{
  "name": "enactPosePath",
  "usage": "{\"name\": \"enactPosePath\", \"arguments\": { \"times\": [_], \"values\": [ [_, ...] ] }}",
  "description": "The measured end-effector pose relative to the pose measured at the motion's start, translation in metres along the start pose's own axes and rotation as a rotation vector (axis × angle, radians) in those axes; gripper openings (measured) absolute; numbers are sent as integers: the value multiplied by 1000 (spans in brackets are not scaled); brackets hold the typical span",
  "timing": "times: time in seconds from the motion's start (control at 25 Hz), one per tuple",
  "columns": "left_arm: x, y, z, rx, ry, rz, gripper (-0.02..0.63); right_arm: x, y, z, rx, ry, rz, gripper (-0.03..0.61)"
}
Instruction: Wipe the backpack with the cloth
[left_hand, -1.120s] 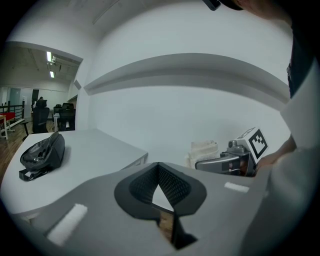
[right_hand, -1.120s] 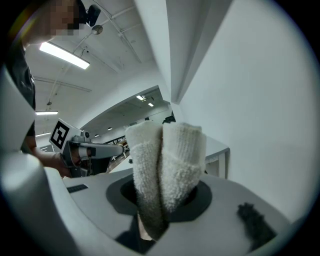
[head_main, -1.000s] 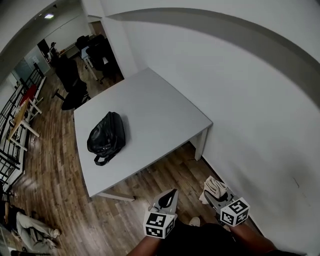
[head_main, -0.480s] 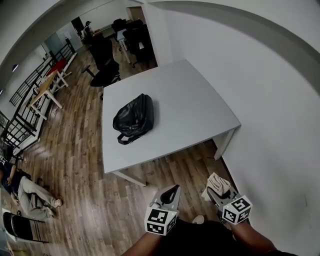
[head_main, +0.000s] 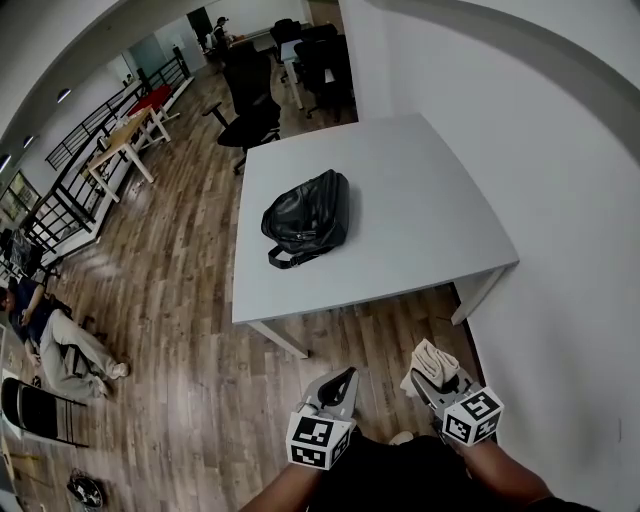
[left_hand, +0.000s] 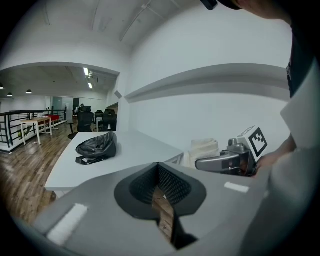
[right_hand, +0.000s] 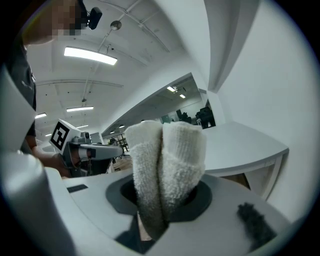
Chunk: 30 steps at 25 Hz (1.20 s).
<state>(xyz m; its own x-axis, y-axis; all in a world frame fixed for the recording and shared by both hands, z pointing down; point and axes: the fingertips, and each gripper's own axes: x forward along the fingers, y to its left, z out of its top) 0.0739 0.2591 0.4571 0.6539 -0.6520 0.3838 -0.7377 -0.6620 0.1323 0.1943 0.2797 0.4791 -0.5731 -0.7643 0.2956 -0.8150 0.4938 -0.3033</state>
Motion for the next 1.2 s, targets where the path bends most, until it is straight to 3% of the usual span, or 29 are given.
{"name": "enactPosePath", "arguments": {
  "times": [0.24, 0.64, 1.2],
  "values": [
    [1, 24, -13, -14, 9, 8, 6, 27, 5, -16, 11, 29, 10, 100],
    [8, 70, 2, -7, -4, -13, 6, 76, 11, 3, 8, 24, -7, 100],
    [22, 168, 9, -69, 15, 21, 6, 174, 22, 27, -10, 107, 33, 100]
  ]
}}
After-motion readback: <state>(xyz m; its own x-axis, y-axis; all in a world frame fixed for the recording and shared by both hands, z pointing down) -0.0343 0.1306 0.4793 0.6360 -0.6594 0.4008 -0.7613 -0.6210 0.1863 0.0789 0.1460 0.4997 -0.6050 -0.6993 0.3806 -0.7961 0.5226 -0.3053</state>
